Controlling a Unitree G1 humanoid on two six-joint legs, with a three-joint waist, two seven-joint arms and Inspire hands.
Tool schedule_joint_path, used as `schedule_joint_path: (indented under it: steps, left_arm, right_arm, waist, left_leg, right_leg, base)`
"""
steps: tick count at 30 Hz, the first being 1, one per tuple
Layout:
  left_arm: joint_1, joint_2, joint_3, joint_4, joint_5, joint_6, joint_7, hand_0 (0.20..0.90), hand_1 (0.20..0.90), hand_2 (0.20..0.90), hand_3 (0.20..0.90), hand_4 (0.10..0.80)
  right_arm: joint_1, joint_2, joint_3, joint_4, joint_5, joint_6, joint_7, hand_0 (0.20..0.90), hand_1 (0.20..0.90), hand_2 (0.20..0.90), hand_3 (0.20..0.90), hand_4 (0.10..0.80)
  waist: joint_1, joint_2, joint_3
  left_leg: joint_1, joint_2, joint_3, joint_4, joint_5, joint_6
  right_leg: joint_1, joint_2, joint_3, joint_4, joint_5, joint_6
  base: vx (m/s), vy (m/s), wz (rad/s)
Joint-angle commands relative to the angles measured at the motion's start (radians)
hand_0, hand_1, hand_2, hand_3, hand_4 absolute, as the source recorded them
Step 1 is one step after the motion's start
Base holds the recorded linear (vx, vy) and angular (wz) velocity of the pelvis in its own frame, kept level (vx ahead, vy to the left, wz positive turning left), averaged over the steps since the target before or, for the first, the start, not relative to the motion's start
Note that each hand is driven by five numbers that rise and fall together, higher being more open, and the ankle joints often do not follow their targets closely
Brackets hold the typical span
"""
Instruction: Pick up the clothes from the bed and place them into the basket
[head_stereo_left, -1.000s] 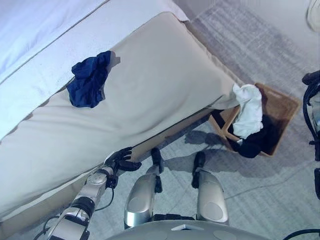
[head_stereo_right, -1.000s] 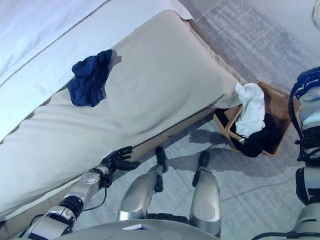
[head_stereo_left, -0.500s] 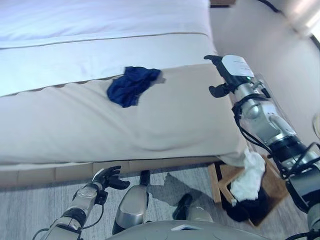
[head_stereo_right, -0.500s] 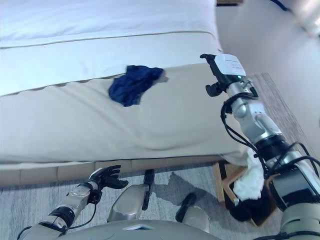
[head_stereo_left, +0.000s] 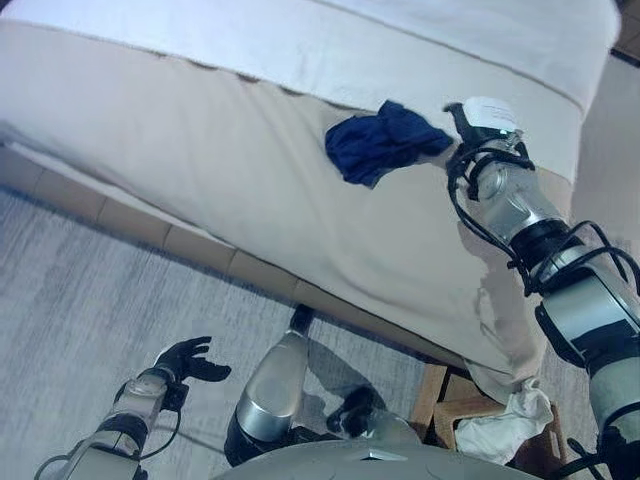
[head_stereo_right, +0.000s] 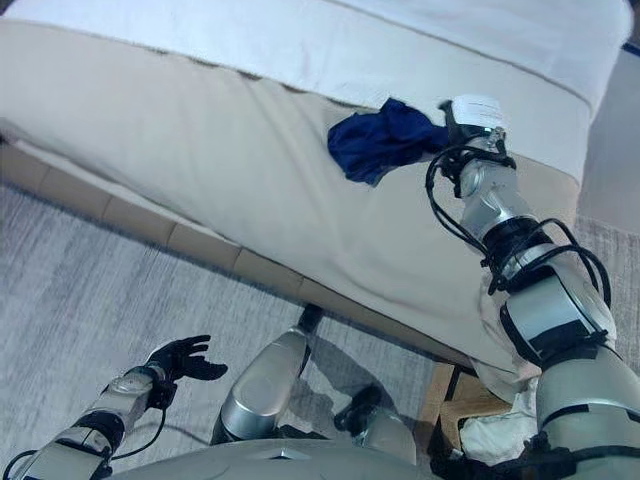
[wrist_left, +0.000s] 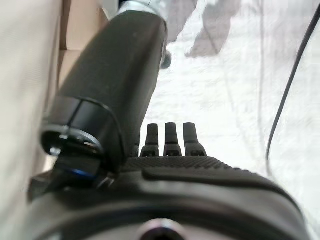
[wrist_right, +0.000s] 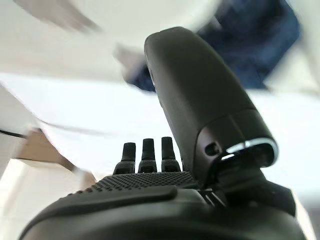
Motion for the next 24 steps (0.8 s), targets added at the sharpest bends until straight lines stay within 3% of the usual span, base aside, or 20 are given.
schedule_joint_path:
  steps: [1, 5, 9, 10, 15, 19, 22, 24]
  left_arm:
    - [0.027, 0.041, -0.001, -0.035, -0.058, -0.063, -0.021, 0.9, 0.9, 0.9, 0.9, 0.8]
    - [0.034, 0.051, -0.01, -0.094, -0.116, -0.105, -0.023, 0.9, 0.9, 0.9, 0.9, 0.8]
    - [0.046, 0.053, -0.019, -0.133, -0.178, -0.119, -0.015, 0.9, 0.9, 0.9, 0.9, 0.8]
    - [0.059, 0.05, -0.023, -0.157, -0.211, -0.131, -0.011, 0.9, 0.9, 0.9, 0.9, 0.8]
    - [0.098, 0.035, -0.025, -0.191, -0.268, -0.147, -0.012, 0.9, 0.9, 0.9, 0.9, 0.8]
    - [0.112, 0.017, -0.018, -0.18, -0.274, -0.142, -0.018, 0.9, 0.9, 0.9, 0.9, 0.8]
    - [0.109, 0.006, -0.018, -0.167, -0.278, -0.15, -0.028, 0.9, 0.9, 0.9, 0.9, 0.8]
    - [0.111, 0.002, -0.017, -0.157, -0.281, -0.163, -0.038, 0.9, 0.9, 0.9, 0.9, 0.8]
  right_arm:
    - [-0.197, -0.082, 0.066, 0.007, -0.027, 0.043, -0.027, 0.9, 0.9, 0.9, 0.9, 0.8]
    - [-0.272, -0.085, 0.1, 0.052, -0.04, 0.049, -0.041, 0.9, 0.9, 0.9, 0.9, 0.8]
    - [-0.3, -0.076, 0.118, 0.046, -0.023, 0.073, -0.141, 0.9, 0.9, 0.9, 0.9, 0.8]
    - [-0.321, -0.066, 0.117, 0.039, -0.004, 0.087, -0.241, 0.9, 0.9, 0.9, 0.9, 0.8]
    - [-0.371, -0.046, 0.101, 0.004, 0.07, 0.114, -0.52, 0.9, 0.9, 0.9, 0.9, 0.8]
    - [-0.39, -0.028, 0.054, -0.042, 0.14, 0.046, -0.698, 0.9, 0.9, 0.9, 0.9, 0.8]
    - [-0.402, -0.03, 0.062, -0.099, 0.145, -0.032, -0.718, 0.9, 0.9, 0.9, 0.9, 0.8]
    - [-0.404, -0.033, 0.067, -0.174, 0.147, -0.104, -0.668, 0.9, 0.9, 0.9, 0.9, 0.8]
  waist:
    - [0.057, 0.009, 0.041]
    - [0.079, 0.021, 0.077]
    - [0.084, 0.035, 0.077]
    - [0.09, 0.047, 0.077]
    - [0.092, 0.082, 0.077]
    - [0.086, 0.094, 0.077]
    - [0.078, 0.097, 0.077]
    - [0.072, 0.096, 0.077]
  left_leg:
    - [-0.054, -0.013, 0.053, 0.041, -0.099, 0.045]
    - [-0.159, -0.021, 0.029, 0.087, -0.084, 0.042]
    - [-0.229, -0.027, 0.015, 0.125, -0.082, 0.039]
    - [-0.275, -0.024, 0.006, 0.141, -0.074, 0.033]
    - [-0.357, -0.017, -0.011, 0.165, -0.059, 0.032]
    - [-0.395, -0.01, -0.012, 0.162, -0.047, 0.03]
    - [-0.403, -0.011, -0.007, 0.157, -0.041, 0.029]
    - [-0.397, -0.01, -0.001, 0.155, -0.04, 0.026]
  right_leg:
    - [-0.008, -0.029, 0.052, 0.057, 0.099, 0.039]
    - [-0.109, -0.022, 0.048, 0.096, 0.064, 0.032]
    - [-0.182, -0.015, 0.039, 0.118, 0.028, 0.022]
    - [-0.224, -0.015, 0.025, 0.129, 0.012, 0.018]
    - [-0.341, -0.02, 0.014, 0.167, -0.017, 0.01]
    - [-0.39, -0.017, 0.013, 0.167, -0.02, 0.013]
    - [-0.397, -0.017, 0.021, 0.157, -0.02, 0.014]
    - [-0.393, -0.019, 0.029, 0.149, -0.02, 0.016]
  base:
    - [-0.013, -0.03, 0.44]
    - [-0.029, -0.01, 0.23]
    - [-0.009, 0.022, 0.16]
    - [-0.02, 0.046, 0.17]
    - [-0.042, 0.069, -0.02]
    - [-0.052, 0.041, -0.05]
    - [-0.06, 0.05, -0.06]
    - [-0.048, 0.046, -0.12]
